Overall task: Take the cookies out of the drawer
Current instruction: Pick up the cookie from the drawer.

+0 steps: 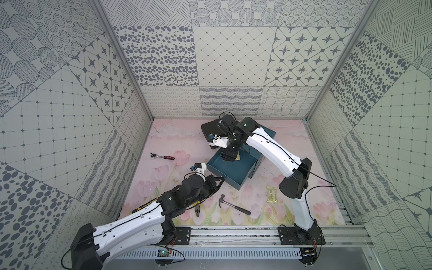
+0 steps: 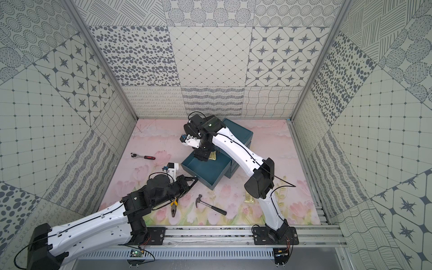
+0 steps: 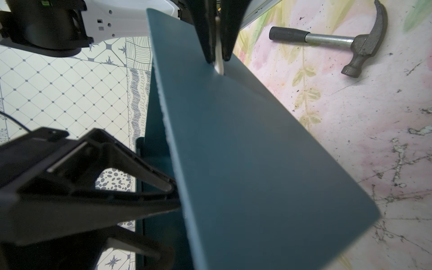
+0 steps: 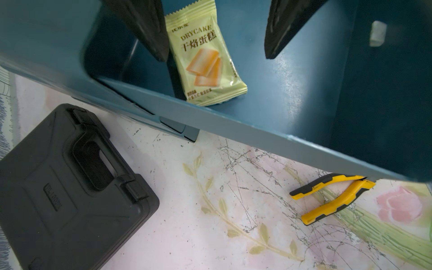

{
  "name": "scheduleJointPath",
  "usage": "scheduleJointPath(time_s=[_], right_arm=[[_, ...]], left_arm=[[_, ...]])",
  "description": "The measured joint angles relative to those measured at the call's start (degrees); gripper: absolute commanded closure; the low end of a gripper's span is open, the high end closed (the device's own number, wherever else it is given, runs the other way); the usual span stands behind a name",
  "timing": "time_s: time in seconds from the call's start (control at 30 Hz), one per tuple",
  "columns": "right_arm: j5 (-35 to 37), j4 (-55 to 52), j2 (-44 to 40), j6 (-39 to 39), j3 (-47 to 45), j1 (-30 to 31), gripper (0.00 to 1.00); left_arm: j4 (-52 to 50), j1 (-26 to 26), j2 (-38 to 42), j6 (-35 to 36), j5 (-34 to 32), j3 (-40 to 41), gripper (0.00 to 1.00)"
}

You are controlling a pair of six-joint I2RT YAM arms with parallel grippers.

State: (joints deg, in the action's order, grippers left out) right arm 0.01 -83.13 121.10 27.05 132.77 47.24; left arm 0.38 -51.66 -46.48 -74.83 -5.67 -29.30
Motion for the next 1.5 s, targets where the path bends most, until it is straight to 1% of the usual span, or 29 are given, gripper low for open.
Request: scheduleJointPath(time_s=[0.37,0.67,0.77,1.0,1.2,1.27,1.3,1.4,1.5], right_arm=[[0.6,-0.2,1.0,0.7,-0.4,0.5,0.3],[3.6,-0.1,1.0,0.9,-2.9,1.0,0.38],[4.2,0.0,1.0,0.9,-3.5,1.2,0.39],[4.2,1.1,0.0,0.9,-5.7,1.7,0.41],[2.2,-0.5,-0.8,0.8,-6.2,2.7,0.45],[1.5,-1.2,-0.8,0.9,-5.8,3.1,0.44],[1.5,-1.5,-0.8,0.9,-5.3,3.2,0.43],[1.8,-1.5,-0.9,1.1,-4.4,3.4,0.32],[3.3,-1.5,-0.9,2.0,-4.3,3.5,0.27]], left_arm=[[0.0,0.0,0.0,0.0,0.0,-0.1,1.0],[0.0,0.0,-0.1,0.0,0.0,-0.1,1.0],[0.0,0.0,-0.2,0.0,0.0,-0.1,1.0],[-0.4,0.0,-0.4,0.0,0.0,-0.1,1.0],[-0.8,0.0,-0.8,0.0,0.2,-0.1,1.0],[-0.8,0.0,-0.8,0.0,0.2,-0.1,1.0],[-0.8,0.0,-0.8,0.0,0.2,-0.1,1.0],[-0.8,0.0,-0.8,0.0,0.2,-0.1,1.0],[-0.8,0.0,-0.8,0.0,0.2,-0.1,1.0]])
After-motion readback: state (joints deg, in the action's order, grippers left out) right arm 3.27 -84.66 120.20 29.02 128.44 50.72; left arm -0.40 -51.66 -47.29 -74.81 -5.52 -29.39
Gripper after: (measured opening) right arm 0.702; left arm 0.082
